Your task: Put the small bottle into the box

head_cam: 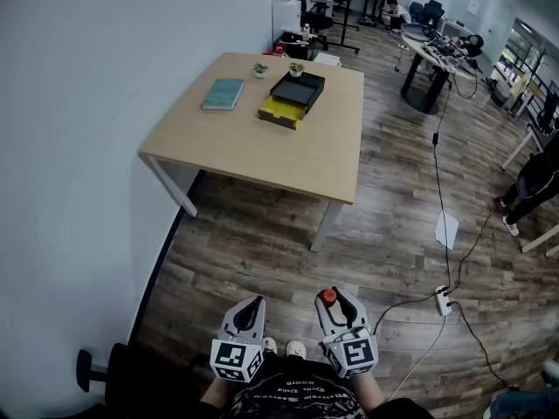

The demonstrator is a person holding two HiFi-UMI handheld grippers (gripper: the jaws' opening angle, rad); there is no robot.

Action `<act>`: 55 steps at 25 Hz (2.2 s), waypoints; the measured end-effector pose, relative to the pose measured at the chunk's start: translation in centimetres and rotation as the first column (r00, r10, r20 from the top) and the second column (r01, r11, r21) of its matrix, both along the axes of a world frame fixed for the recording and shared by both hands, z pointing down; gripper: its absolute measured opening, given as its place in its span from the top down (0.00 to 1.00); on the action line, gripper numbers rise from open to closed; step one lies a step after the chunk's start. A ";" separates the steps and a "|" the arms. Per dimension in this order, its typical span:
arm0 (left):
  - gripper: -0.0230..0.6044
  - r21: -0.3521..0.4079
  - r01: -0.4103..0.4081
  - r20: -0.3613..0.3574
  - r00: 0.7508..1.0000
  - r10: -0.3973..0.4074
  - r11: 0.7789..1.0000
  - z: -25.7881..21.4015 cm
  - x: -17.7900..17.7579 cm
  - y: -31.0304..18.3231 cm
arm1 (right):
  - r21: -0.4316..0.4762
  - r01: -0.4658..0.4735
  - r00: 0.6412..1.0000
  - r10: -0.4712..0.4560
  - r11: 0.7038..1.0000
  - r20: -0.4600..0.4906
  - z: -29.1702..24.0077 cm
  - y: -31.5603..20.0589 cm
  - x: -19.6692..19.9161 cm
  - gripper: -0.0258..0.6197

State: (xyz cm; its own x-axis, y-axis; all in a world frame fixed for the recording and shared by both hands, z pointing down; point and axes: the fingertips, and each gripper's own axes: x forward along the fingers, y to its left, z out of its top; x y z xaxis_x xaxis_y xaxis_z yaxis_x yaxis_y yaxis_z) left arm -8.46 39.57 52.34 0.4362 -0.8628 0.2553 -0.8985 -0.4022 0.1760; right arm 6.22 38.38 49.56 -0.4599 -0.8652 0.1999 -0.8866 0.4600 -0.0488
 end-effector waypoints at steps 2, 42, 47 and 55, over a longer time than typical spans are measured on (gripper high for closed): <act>0.96 -0.009 0.015 -0.006 1.000 -0.015 1.000 0.1 -0.2 1.1 | 0.001 0.005 1.000 -0.005 1.000 -0.006 -0.2 0.8 -0.1 0.72; 0.96 -0.023 -0.004 -0.024 1.000 0.004 1.000 2.8 -6.2 -6.9 | 0.007 -0.031 1.000 0.031 0.999 0.005 1.8 -7.4 -5.8 0.72; 0.96 -0.014 0.015 -0.007 1.000 -0.015 1.000 2.8 -4.4 -12.2 | 0.020 -0.001 1.000 0.001 1.000 -0.007 2.1 -13.0 -4.2 0.72; 0.96 -0.052 0.077 0.007 0.997 -0.077 0.996 2.9 -2.4 -19.6 | 0.003 0.057 0.998 -0.057 0.998 0.010 2.5 -21.1 -1.9 0.72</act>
State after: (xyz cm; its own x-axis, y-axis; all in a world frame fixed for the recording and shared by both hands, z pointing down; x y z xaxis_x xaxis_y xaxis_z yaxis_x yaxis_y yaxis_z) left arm -10.88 20.02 55.28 0.3679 -0.8791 0.3031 -0.9272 -0.3222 0.1909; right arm 4.36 17.26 52.10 -0.5102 -0.8381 0.1930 -0.8586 0.5096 -0.0567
